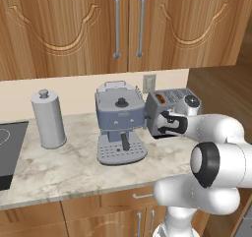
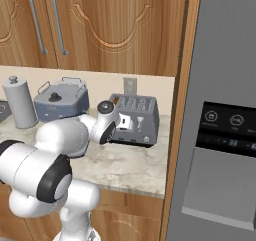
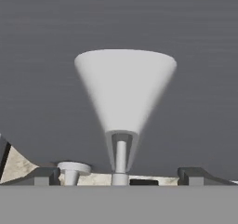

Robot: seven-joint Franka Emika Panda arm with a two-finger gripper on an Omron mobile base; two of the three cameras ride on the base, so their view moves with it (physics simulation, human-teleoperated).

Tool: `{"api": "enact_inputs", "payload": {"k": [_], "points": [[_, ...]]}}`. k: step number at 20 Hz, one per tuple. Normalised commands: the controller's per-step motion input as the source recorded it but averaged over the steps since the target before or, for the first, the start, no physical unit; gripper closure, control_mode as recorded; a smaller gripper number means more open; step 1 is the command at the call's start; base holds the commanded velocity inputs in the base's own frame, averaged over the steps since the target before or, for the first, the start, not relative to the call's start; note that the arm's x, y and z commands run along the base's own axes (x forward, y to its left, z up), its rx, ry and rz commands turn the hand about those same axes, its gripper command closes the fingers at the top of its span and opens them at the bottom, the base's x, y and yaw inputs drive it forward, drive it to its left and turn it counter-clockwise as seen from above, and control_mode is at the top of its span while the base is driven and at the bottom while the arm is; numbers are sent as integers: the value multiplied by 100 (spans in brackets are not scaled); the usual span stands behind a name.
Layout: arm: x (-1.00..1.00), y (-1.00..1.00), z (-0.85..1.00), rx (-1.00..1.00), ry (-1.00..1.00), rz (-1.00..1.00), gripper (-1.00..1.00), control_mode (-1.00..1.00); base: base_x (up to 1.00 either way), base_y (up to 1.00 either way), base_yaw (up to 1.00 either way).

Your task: Start the toaster. Once the lever pops up, take the bread to the plate on the dining counter.

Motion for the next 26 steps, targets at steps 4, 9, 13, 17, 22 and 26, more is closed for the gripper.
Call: {"api": "enact_inputs", "payload": {"k": [4,9,13,17,22,26], "points": [[-3,0,-18,0,0,0,-100,-100,0,0,0],[0,0,-13,0,0,0,-100,-100,0,0,0],[0,0,-5,0,0,0,-100,-100,0,0,0],[0,0,0,0,0,0,-100,-100,0,0,0],[0,0,0,0,0,0,-100,-100,0,0,0],[0,0,23,0,-5,0,-100,-100,0,0,0]]}}
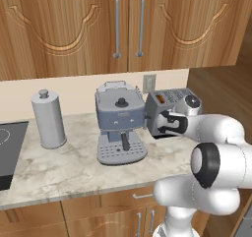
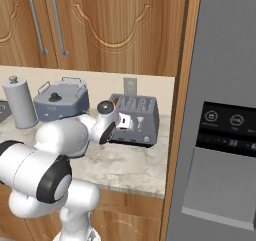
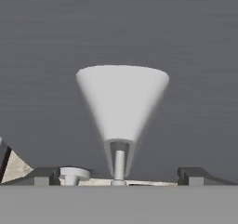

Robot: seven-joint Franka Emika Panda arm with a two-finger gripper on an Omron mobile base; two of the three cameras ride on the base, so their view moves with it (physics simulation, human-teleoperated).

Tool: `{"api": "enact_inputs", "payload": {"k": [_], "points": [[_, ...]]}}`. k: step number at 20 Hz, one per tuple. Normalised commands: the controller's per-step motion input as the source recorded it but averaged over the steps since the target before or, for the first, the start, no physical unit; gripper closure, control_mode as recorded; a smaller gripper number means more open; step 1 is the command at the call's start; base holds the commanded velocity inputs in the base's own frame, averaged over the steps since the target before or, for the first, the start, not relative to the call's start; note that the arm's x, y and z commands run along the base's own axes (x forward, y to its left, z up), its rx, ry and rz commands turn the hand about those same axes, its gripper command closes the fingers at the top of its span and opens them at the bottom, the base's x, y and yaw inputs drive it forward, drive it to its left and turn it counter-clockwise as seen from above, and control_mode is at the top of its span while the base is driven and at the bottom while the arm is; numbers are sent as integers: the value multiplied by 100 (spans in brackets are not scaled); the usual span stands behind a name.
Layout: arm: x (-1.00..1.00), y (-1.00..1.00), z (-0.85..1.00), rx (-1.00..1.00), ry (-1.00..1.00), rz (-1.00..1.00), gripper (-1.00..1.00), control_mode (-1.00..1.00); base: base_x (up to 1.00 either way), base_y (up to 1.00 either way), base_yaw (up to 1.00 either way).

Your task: Start the toaster. Once the lever pops up, take the bread to the plate on the dining counter.

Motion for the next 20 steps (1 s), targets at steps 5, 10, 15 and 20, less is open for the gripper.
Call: {"api": "enact_inputs", "payload": {"k": [5,10,15,20], "points": [[0,0,21,0,-6,0,-100,-100,0,0,0],[-4,0,26,0,-12,0,-100,-100,0,0,0],[-1,0,36,0,-13,0,-100,-100,0,0,0],[-1,0,29,0,-11,0,-100,-100,0,0,0]]}}
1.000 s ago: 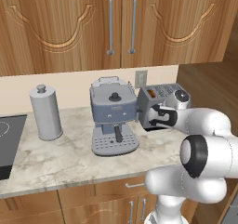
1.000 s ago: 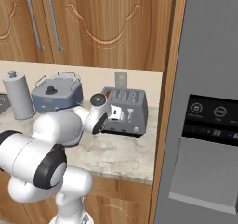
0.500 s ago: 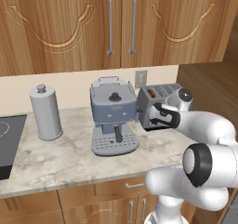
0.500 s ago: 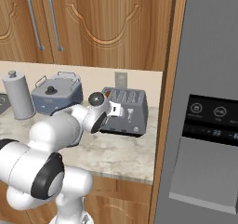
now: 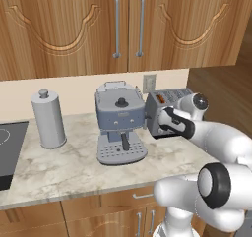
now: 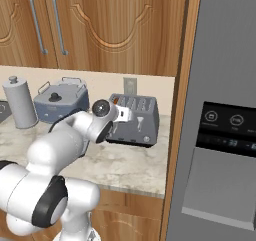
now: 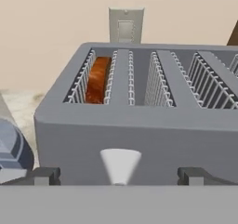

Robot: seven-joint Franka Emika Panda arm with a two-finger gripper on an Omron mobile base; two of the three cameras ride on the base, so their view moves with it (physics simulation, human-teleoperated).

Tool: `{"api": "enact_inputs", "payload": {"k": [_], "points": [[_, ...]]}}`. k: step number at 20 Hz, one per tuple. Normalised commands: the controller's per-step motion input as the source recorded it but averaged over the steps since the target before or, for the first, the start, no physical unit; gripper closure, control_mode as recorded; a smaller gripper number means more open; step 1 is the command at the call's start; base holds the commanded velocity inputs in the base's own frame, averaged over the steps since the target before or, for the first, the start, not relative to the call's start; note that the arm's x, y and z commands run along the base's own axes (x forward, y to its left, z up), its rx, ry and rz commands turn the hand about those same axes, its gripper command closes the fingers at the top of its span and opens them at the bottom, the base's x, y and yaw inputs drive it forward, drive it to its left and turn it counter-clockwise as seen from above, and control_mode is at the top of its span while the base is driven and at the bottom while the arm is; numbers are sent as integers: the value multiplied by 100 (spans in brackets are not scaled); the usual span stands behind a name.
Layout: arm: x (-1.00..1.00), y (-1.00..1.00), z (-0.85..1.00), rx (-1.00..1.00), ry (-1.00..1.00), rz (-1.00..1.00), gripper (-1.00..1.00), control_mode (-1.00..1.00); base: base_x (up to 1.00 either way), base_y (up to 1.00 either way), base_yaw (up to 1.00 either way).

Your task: Start the toaster. Once the lever pops up, take the bread to the plate on the dining counter.

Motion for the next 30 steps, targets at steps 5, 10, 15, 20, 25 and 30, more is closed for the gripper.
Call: {"api": "enact_inputs", "payload": {"k": [5,10,15,20,25,30], "points": [[0,0,23,0,-6,0,-100,-100,0,0,0],[0,0,15,0,-2,0,-100,-100,0,0,0],[0,1,15,0,-5,0,-100,-100,0,0,0],[0,4,14,0,-12,0,-100,-100,0,0,0],[9,13,2,0,-3,0,-100,-100,0,0,0],[24,22,0,0,0,0,-100,-100,0,0,0]]}}
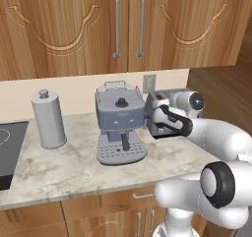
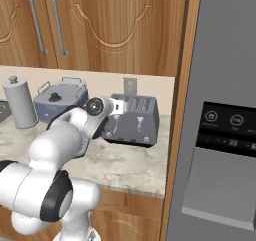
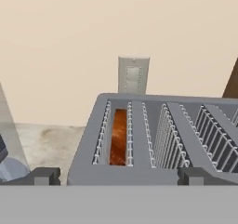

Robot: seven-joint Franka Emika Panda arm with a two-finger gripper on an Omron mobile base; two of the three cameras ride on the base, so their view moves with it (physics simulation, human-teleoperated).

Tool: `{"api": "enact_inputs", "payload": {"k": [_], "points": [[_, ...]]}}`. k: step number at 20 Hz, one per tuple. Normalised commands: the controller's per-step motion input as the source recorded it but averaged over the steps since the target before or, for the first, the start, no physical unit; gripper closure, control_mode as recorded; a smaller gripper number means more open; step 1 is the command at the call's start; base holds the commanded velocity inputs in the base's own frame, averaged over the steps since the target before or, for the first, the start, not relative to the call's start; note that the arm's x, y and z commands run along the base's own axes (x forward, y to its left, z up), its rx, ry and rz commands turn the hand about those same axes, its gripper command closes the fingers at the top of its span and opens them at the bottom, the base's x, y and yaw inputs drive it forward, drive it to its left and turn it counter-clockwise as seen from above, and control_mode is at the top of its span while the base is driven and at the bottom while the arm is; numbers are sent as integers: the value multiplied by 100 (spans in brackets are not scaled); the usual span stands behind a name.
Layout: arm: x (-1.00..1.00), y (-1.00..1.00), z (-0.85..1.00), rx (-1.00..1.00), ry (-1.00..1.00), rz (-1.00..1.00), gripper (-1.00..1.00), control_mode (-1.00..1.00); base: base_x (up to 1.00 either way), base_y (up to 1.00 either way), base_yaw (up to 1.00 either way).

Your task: Start the toaster. Once the lever pops up, take the bread to the plate on the dining counter.

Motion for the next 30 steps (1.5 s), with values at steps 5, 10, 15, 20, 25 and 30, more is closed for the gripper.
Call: {"api": "enact_inputs", "payload": {"k": [5,10,15,20,25,30], "points": [[27,12,2,0,0,0,-100,-100,0,0,0],[6,-2,0,3,0,0,-100,-100,0,0,0],[0,-2,0,6,0,0,-100,-100,0,0,0],[2,-12,0,4,0,0,-100,-100,0,0,0],[4,-2,0,1,0,0,-100,-100,0,0,0],[0,0,0,0,0,0,-100,-100,0,0,0]]}}
